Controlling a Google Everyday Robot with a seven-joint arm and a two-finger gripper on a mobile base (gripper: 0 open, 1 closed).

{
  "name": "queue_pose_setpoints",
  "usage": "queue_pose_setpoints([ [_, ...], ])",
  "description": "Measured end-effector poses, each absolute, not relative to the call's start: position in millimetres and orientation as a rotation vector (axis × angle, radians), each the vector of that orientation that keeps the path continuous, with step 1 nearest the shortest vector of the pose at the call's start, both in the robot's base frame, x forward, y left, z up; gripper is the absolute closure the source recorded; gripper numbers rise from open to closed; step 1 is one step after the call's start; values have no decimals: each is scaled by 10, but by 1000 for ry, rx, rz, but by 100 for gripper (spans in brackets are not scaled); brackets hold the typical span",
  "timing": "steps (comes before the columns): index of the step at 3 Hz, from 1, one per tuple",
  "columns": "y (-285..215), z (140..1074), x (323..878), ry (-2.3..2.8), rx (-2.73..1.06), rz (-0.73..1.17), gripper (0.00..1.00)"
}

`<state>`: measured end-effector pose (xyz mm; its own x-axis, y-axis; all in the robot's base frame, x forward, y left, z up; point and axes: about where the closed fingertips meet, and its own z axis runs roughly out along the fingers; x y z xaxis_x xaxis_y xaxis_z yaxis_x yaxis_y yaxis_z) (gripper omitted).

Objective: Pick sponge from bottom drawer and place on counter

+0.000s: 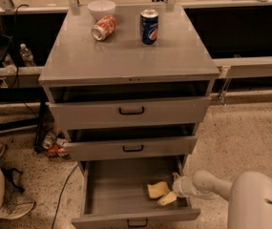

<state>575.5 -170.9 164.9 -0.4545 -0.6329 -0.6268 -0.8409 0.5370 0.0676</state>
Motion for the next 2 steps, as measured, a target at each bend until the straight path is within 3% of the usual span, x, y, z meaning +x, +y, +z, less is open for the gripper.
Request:
queue_pose_setpoints([
  [2,-1657,1287,5882,2257,-1185,535,3],
])
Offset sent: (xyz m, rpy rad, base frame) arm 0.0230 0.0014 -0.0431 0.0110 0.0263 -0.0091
